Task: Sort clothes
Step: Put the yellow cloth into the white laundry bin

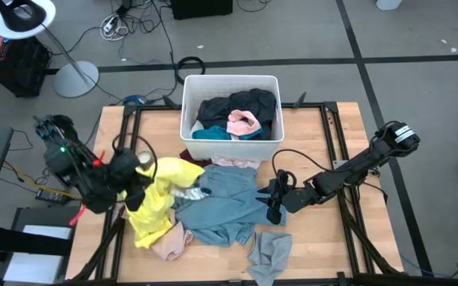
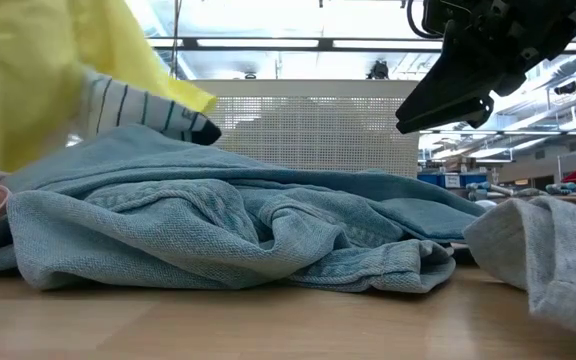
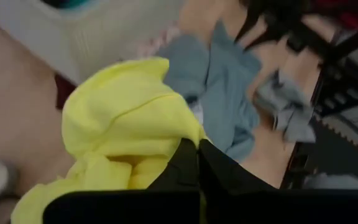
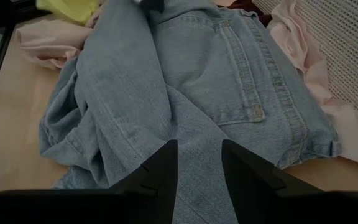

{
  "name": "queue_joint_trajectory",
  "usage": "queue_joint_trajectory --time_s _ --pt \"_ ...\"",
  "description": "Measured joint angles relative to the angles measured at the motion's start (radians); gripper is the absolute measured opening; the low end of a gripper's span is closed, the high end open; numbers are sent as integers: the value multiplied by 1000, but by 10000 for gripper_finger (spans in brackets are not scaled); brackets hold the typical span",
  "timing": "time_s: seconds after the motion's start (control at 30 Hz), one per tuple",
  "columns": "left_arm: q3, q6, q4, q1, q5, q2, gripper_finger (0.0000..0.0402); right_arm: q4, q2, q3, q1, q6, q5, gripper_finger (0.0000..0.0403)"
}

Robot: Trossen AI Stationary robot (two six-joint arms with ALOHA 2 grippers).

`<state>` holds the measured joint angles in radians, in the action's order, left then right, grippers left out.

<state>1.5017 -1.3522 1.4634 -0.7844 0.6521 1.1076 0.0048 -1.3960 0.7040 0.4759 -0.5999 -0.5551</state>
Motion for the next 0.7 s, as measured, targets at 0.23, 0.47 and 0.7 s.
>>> queue_joint_trajectory --time_s 0.23,0.47,0.7 --pt "159 210 -3 115 76 10 0 0 0 0 0 0 0 126" --pt "327 423 -58 220 31 67 0 0 0 0 0 0 0 126" --pt "503 572 -66 278 1 153 0 -2 0 0 0 0 0 126"
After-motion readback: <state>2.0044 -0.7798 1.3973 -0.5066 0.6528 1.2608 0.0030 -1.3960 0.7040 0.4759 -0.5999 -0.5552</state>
